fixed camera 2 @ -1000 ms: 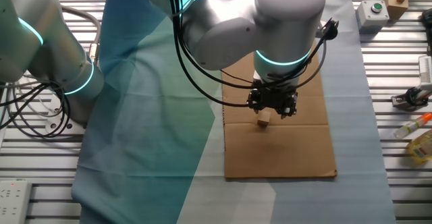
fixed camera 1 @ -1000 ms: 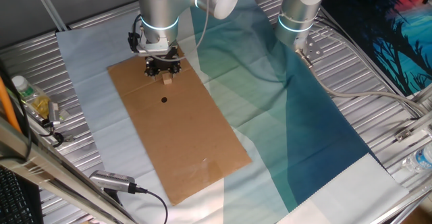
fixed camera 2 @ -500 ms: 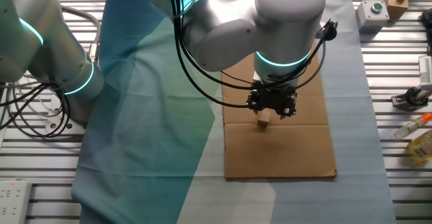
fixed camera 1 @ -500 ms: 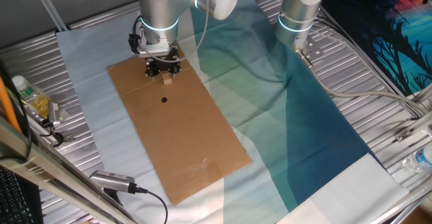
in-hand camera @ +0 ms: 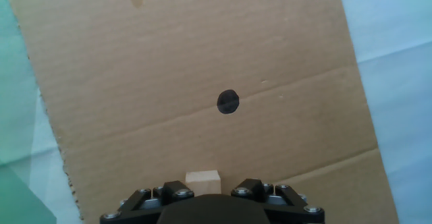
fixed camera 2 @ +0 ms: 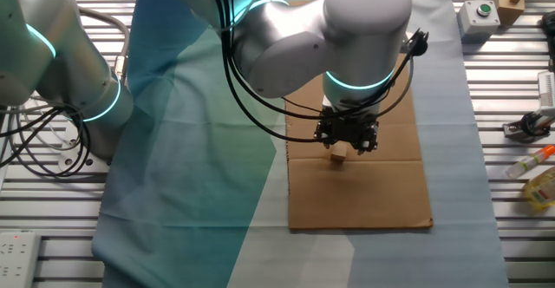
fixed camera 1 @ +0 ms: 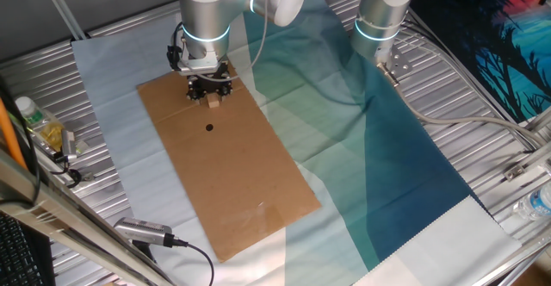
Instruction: Grab the block and place it at the designated location
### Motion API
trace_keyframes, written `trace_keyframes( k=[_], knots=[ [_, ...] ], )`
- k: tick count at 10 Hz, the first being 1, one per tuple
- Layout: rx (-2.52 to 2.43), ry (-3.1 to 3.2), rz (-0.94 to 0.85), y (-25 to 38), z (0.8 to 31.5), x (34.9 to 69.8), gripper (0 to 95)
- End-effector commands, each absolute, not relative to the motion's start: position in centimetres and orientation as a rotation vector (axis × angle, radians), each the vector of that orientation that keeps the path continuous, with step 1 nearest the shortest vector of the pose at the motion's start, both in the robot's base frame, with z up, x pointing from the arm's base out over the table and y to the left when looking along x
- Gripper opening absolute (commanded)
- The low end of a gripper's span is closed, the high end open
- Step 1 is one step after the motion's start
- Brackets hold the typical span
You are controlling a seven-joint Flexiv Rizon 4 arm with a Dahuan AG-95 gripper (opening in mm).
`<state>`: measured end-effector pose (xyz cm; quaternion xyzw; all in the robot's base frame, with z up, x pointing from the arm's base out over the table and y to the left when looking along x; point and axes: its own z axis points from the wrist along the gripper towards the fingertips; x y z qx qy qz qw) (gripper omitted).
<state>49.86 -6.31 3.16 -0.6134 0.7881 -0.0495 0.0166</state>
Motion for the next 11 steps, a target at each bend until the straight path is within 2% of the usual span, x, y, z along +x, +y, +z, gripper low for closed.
trace_keyframes(
  k=[1,2,4,5,7,8,11],
  knots=[
    [-1.909,2.447,-0.159,-6.32,3.15,49.86,57.0],
    [-1.909,2.447,-0.161,-6.3,3.12,49.87,38.0],
    [-1.906,2.449,-0.161,-6.28,3.08,49.88,38.0],
    [-1.901,2.453,-0.162,-6.25,3.03,49.9,19.0],
    [-1.897,2.456,-0.163,-6.2,2.95,49.93,19.0],
    [-1.891,2.46,-0.164,-6.18,2.87,49.93,0.0],
    [-1.879,2.469,-0.167,-6.18,2.87,49.92,0.0]
  ],
)
